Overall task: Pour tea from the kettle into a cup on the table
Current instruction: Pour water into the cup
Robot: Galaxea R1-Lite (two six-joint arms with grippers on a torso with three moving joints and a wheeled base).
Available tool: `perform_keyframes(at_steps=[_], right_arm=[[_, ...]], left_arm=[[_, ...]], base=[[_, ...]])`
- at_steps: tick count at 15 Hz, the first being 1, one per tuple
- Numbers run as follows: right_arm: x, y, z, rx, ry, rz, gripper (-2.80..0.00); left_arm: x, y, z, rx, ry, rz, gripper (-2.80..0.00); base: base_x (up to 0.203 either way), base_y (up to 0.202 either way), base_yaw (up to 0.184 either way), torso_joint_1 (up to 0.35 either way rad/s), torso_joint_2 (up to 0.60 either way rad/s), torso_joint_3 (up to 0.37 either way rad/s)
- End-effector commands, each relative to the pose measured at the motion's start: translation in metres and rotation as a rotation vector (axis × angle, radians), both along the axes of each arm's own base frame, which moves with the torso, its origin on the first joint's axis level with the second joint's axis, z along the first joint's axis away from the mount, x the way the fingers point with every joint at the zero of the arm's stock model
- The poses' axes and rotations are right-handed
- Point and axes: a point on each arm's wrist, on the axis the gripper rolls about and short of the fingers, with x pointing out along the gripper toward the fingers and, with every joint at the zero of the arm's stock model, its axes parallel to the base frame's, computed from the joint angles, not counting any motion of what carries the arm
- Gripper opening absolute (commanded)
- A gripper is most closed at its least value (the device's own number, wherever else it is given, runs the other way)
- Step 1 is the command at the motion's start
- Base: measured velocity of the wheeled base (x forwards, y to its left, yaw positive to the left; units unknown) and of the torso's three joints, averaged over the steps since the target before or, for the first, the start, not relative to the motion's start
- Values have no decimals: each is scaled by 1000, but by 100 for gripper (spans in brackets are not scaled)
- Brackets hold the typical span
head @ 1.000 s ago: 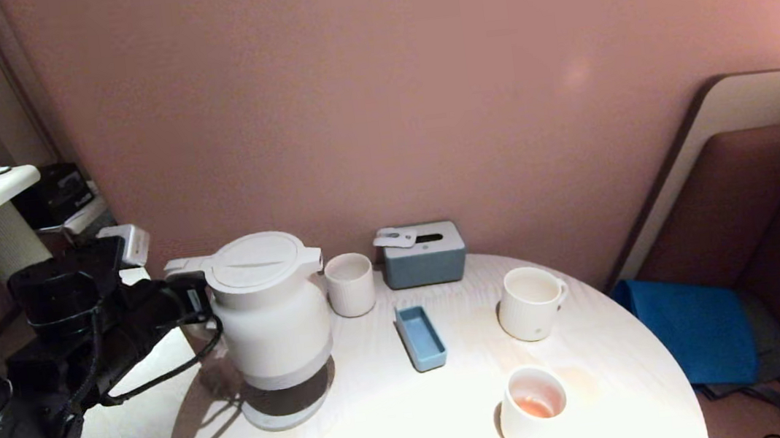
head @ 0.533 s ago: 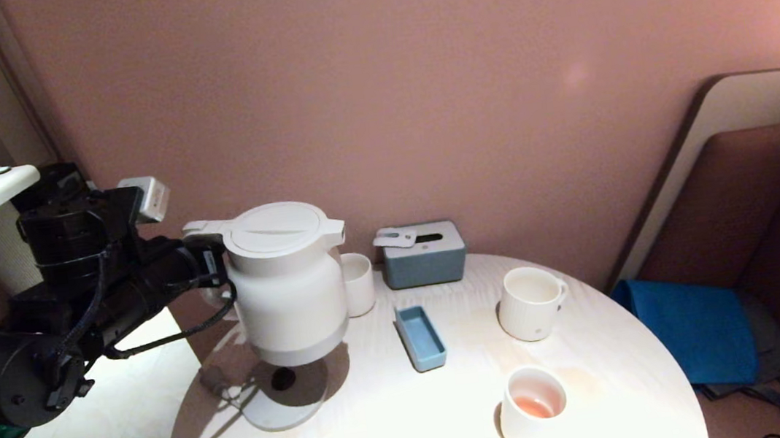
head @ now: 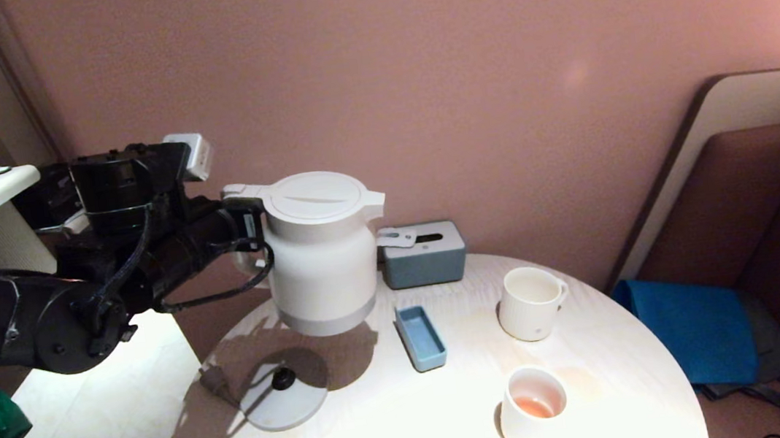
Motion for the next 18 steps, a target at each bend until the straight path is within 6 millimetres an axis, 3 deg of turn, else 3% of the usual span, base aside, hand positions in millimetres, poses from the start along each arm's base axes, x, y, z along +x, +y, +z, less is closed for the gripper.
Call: perform_keyframes(at_steps=[1, 10, 18], right_arm=[[0, 0, 0, 1, 1, 1, -280], [0, 0, 0, 0, 1, 1, -280], [0, 0, 0, -1, 1, 1, -280]], left_arm=[[9, -14, -1, 0, -6, -21, -280], [66, -58, 2, 42, -26, -14, -280], [79, -91, 10, 94, -19, -39, -280]], base=[[0, 0, 0, 0, 0, 0], [0, 0, 0, 0, 0, 0], [0, 0, 0, 0, 0, 0]])
